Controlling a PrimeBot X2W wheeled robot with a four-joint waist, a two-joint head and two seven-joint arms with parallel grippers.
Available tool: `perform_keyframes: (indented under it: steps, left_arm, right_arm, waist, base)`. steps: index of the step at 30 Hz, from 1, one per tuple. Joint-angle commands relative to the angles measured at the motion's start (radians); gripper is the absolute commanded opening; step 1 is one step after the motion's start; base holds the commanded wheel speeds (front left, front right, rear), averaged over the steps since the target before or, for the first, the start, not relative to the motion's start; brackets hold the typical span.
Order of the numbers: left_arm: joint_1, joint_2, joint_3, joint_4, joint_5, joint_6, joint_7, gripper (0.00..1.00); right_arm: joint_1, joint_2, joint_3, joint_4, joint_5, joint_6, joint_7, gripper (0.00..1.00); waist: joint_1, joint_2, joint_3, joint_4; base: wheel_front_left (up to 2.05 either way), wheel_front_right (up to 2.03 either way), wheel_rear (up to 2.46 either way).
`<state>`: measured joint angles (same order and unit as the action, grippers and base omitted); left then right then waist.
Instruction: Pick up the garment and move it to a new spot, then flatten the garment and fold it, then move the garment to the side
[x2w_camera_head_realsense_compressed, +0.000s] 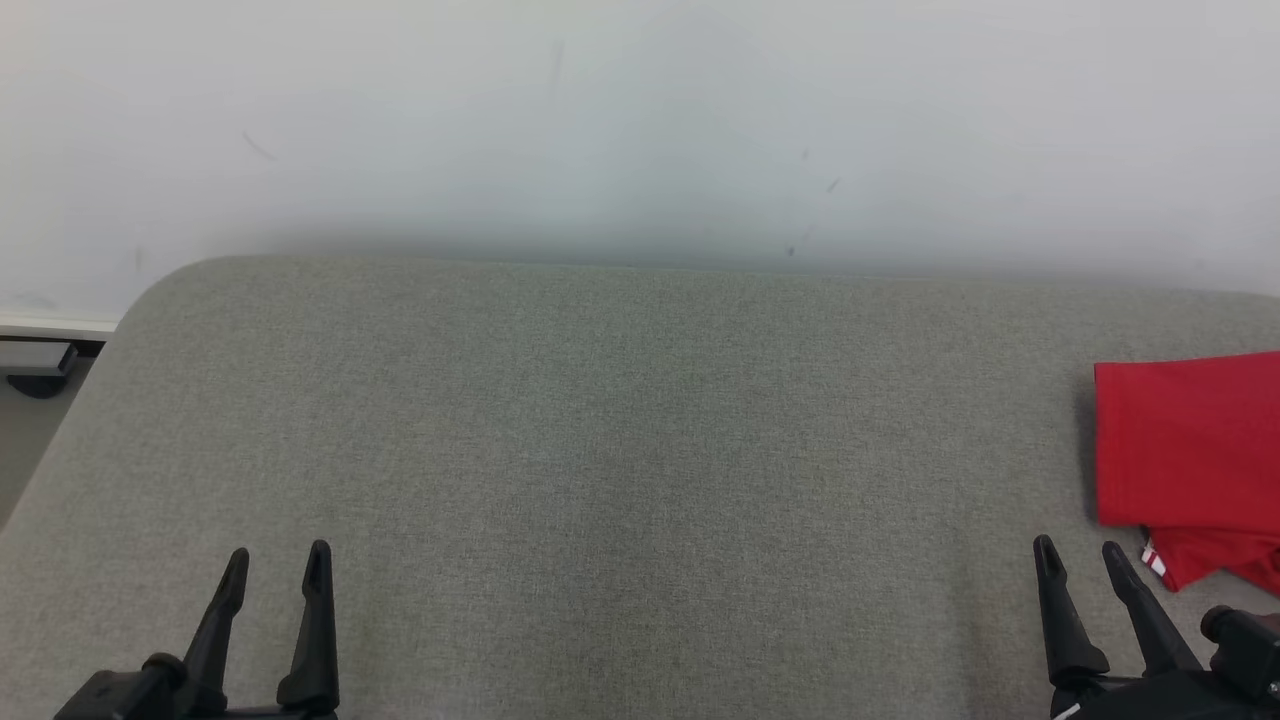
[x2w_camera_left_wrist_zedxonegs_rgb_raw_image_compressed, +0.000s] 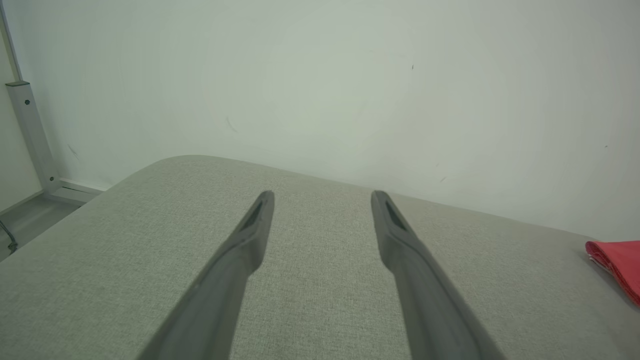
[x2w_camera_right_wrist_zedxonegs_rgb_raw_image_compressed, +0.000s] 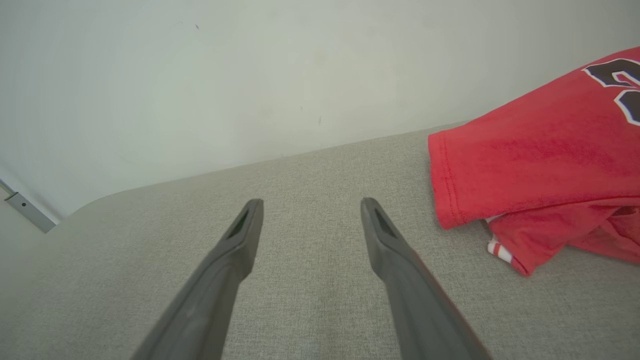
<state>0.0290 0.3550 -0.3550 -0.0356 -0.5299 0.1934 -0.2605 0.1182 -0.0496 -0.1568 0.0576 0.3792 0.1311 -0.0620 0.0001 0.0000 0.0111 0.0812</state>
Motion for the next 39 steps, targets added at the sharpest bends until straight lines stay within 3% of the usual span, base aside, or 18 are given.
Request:
perform_keyframes:
  steps: [1,3,4,11,39]
  left_arm:
    - [0.007,-0.001,0.009,0.003,0.005,0.000,-0.005,1.00]
    - [0.007,-0.004,0.013,0.006,0.004,0.003,-0.005,1.00]
    - [0.003,-0.009,0.009,0.006,0.002,0.001,0.000,0.00]
    - [0.022,-0.044,-0.010,0.055,-0.003,-0.001,0.006,0.00]
    - [-0.061,-0.129,0.098,0.155,-0.387,-0.113,0.102,0.00]
  right_arm:
    - [0.010,-0.003,-0.006,-0.005,0.013,-0.001,0.000,1.00]
    - [0.011,-0.003,-0.008,-0.006,0.012,-0.001,0.002,1.00]
    - [0.007,0.000,-0.006,-0.002,0.002,0.000,0.002,0.00]
    - [0.024,0.014,-0.002,0.054,0.006,0.000,0.003,0.00]
    - [-0.048,0.007,-0.038,0.083,0.428,0.000,0.087,0.00]
  waist:
    - [-0.0001,0.0000,0.003,-0.002]
    - [-0.0001,0.0000,0.004,-0.002]
    - [0.0000,0.0000,0.004,-0.002]
    - [0.0000,0.0000,0.005,-0.003]
    - [0.0000,0.0000,0.002,-0.021]
  base:
    - [0.00,0.00,0.00]
    - [0.00,0.00,0.00]
    - [0.00,0.00,0.00]
    - [0.00,0.00,0.00]
    - [0.00,0.00,0.00]
